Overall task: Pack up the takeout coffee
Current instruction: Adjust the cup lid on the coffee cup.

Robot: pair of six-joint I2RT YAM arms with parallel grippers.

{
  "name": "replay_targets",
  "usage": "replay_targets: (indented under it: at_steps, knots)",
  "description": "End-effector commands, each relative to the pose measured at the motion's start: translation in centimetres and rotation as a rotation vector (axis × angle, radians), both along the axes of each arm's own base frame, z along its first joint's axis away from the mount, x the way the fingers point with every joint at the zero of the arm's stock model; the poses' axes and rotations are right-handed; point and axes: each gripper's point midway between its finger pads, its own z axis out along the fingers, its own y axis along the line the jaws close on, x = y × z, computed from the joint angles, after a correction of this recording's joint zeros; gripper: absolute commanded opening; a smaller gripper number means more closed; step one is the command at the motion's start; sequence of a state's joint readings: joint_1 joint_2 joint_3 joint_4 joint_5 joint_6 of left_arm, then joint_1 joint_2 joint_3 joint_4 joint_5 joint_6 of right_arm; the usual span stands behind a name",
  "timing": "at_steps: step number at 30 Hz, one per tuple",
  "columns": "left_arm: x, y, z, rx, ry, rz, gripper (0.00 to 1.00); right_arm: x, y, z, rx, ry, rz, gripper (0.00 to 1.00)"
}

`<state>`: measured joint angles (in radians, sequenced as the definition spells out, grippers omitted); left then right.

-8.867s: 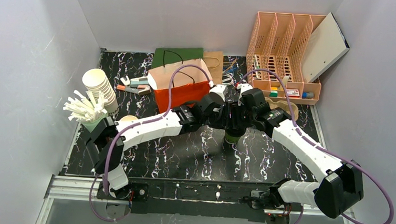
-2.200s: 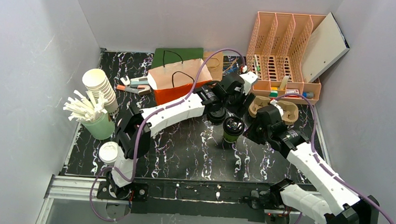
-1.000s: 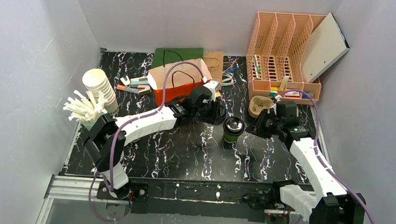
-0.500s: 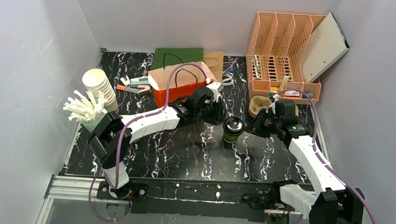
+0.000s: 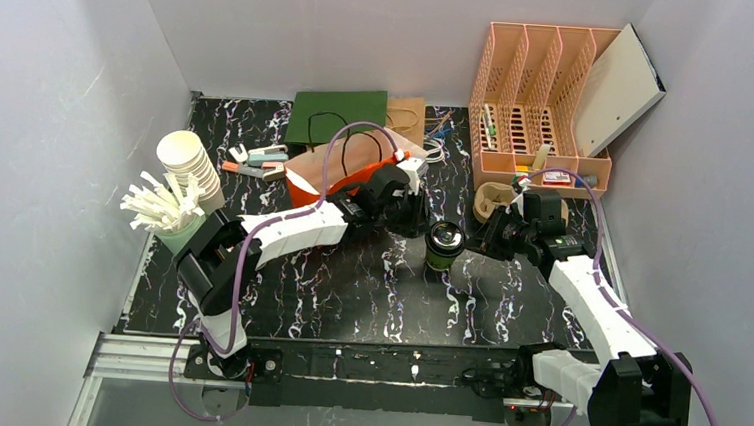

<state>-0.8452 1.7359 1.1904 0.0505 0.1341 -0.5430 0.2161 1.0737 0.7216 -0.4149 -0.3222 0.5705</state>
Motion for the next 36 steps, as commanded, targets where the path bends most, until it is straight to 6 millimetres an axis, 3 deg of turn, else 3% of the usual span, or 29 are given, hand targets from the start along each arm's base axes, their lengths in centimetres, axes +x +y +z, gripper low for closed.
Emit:
replay_targets:
  at_steps: [1, 10, 14, 36]
  knots:
    - [-0.3, 0.0, -0.6, 0.009, 0.035, -0.012, 0.17, 0.4, 0.3, 0.2, 0.012, -0.028, 0.022, 0.19]
    - [-0.5, 0.1, -1.0, 0.024, 0.045, -0.019, 0.09, 0.3, 0.3, -0.4, 0.009, -0.003, 0.023, 0.15]
    - [-0.4, 0.2, -1.2, 0.034, 0.039, -0.020, 0.00, 0.3, 0.2, -0.6, 0.004, 0.003, 0.021, 0.13]
    - [-1.8, 1.6, -5.4, 0.132, 0.119, -0.035, 0.00, -1.7, -0.5, -5.1, -0.044, 0.123, 0.021, 0.11]
